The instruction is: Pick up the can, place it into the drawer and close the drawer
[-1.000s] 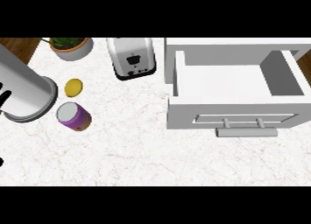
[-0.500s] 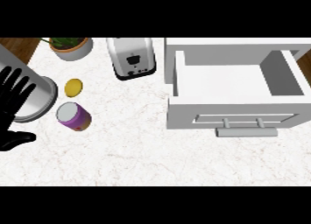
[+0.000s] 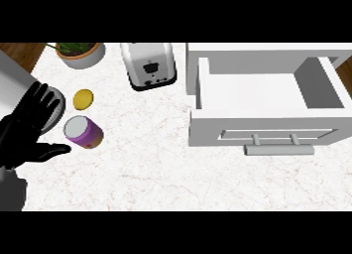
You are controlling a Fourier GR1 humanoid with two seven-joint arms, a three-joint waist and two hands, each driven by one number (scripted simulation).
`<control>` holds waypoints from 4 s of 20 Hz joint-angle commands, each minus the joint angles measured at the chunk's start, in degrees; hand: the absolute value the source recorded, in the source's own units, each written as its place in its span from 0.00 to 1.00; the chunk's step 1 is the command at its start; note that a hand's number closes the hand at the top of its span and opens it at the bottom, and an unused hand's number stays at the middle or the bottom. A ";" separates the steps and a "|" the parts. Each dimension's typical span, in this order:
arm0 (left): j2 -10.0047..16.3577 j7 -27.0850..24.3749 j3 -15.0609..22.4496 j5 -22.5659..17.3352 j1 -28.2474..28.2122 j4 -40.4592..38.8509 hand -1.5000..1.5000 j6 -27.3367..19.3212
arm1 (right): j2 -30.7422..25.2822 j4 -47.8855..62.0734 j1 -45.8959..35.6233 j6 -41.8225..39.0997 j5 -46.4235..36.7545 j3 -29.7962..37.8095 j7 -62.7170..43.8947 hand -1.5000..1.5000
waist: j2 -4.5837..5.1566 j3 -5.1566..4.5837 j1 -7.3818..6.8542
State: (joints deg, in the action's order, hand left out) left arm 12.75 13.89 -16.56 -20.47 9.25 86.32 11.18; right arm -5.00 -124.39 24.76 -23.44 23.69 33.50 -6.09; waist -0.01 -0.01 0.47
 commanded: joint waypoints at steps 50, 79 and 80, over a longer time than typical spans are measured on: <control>2.45 -41.78 -5.68 8.28 23.42 -73.91 1.00 12.33 | -0.38 -1.26 -2.54 -6.44 9.71 9.74 -7.94 0.00 | 0.30 -0.09 0.70; -12.56 -19.09 10.04 4.72 14.58 -15.49 1.00 -12.99 | 4.99 -9.33 5.21 -3.71 11.62 8.37 -8.71 0.00 | -0.56 0.09 -0.68; -12.72 -17.74 11.14 3.55 18.64 -17.23 1.00 -16.10 | 3.77 -4.72 0.21 -5.42 8.15 8.74 -8.27 0.00 | -0.25 0.07 -0.59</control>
State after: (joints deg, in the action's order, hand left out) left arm 0.49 -10.90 -8.46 -16.59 25.21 62.26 0.84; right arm -0.38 -131.59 26.92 -28.19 32.95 42.13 -14.67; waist -0.46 0.06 -0.34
